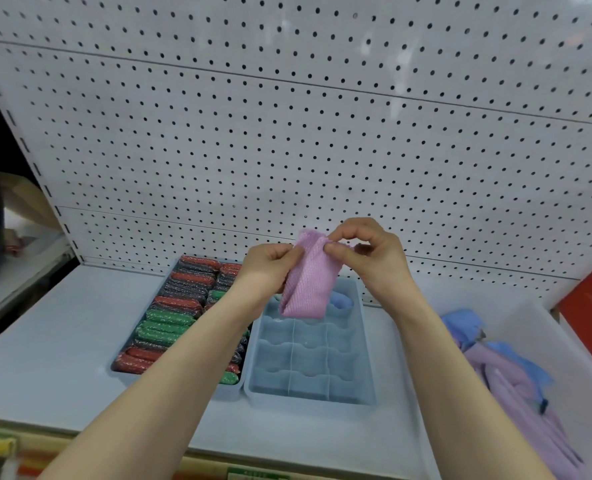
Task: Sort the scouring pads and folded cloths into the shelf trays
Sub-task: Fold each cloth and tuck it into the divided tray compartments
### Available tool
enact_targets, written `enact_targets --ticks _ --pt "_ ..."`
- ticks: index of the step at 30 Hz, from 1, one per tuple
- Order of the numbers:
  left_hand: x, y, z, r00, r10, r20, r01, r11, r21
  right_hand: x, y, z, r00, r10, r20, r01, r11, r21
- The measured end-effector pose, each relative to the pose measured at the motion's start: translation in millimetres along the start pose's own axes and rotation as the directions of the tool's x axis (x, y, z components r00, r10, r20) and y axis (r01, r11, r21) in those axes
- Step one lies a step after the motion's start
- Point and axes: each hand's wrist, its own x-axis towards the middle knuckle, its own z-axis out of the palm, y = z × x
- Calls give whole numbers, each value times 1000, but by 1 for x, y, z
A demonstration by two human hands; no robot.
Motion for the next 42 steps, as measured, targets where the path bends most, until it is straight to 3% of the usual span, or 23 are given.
enact_targets --ticks 4,8,11,13,15,18,22,25,29,33,37,39,42 --pt "-4 4 4 997 -9 79 8 1000 8 6 0 7 1000 -3 -4 3 995 -97" --pt "-5 2 2 991 82 105 -82 997 -1 7 6 8 993 83 -79 -92 988 -127" --pt "-4 2 -1 989 103 105 -94 992 -83 3 12 3 937 345 55 -347 936 50" --pt "-2 2 -2 988 114 107 -103 989 -102 -3 17 2 892 401 209 -444 866 231" --pt "-1 1 -4 986 140 86 -135 989 -65 -5 19 1 903 362 232 -425 835 350" --pt "0 -2 -6 981 174 85 -173 985 -21 -7 20 4 934 292 207 -351 859 373" --pt "-5 -3 -5 984 -65 164 93 982 -166 -15 22 10 984 138 111 -157 971 183" --pt "-7 -14 -7 960 -166 224 175 984 -19 -20 30 15 993 69 91 -74 996 56" --pt "-8 -30 -11 976 -108 189 111 994 -4 -30 38 18 988 100 116 -102 995 8" --pt "-7 -39 -17 984 7 177 -5 1000 -13 -38 44 17 938 296 181 -334 910 246" --pt "-9 -49 -21 980 115 163 -122 992 34 -50 57 26 891 376 254 -432 876 216" --pt "-10 -55 -24 981 99 165 -108 993 42 -56 63 33 912 348 218 -398 880 259" --pt "-12 -62 -29 971 -40 234 58 996 -71 -61 67 38 955 269 125 -292 924 245"
